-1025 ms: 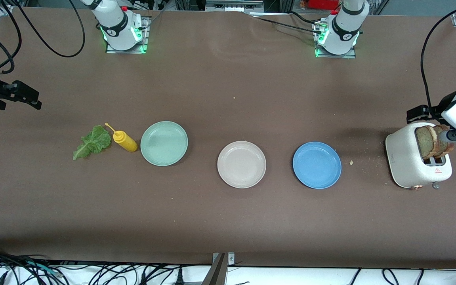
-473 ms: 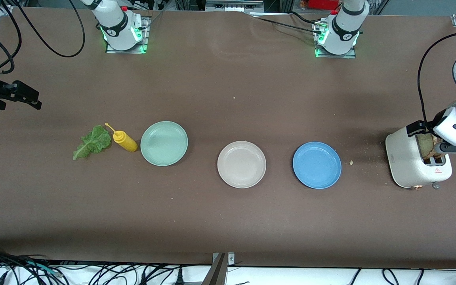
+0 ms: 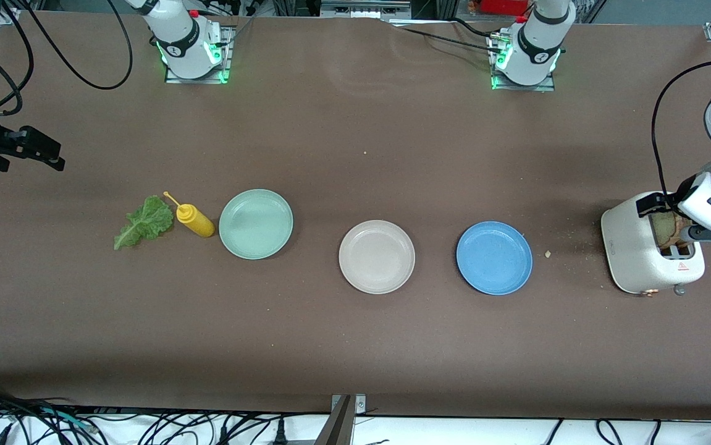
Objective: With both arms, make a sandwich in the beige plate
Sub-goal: 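Reach the left gripper down to the toaster and grasp a bread slice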
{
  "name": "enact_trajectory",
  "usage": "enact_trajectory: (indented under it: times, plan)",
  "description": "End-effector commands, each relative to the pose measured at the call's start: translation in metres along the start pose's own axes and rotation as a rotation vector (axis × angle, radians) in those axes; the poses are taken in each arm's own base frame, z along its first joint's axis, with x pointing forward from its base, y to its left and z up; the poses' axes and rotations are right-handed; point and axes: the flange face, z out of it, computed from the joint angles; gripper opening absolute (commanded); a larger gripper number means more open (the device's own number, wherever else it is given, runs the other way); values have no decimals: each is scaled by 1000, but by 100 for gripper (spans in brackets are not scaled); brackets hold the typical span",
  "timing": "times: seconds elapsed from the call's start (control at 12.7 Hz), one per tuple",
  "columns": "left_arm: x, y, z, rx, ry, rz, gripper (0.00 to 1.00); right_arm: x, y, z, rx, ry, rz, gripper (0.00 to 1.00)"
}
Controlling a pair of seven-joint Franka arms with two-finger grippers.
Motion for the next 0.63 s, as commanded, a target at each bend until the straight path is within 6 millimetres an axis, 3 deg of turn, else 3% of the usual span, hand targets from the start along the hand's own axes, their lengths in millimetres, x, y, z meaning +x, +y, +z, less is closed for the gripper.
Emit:
enact_trajectory:
  times: [0.0, 0.08, 0.24, 0.32, 0.39, 0.47, 0.55]
  plan:
    - [2, -14, 16, 21, 24, 41, 100, 0, -1, -1, -6, 5, 8, 100]
    - [1, -22, 23, 20, 37, 43, 100, 0, -1, -1, -6, 5, 8, 100]
    - [0, -20, 37, 14, 43, 44, 96, 0, -1, -1, -6, 5, 8, 100]
    - [1, -19, 42, 11, 36, 44, 66, 0, -1, -1, -6, 5, 8, 100]
    - [1, -20, 43, 10, 34, 46, 28, 0, -1, -1, -6, 5, 8, 100]
    - [-1, -25, 43, 11, 29, 40, 0, 0, -1, -1, -6, 5, 8, 100]
    - [-3, -29, 42, 12, 24, 55, 0, 0, -1, -1, -6, 5, 8, 100]
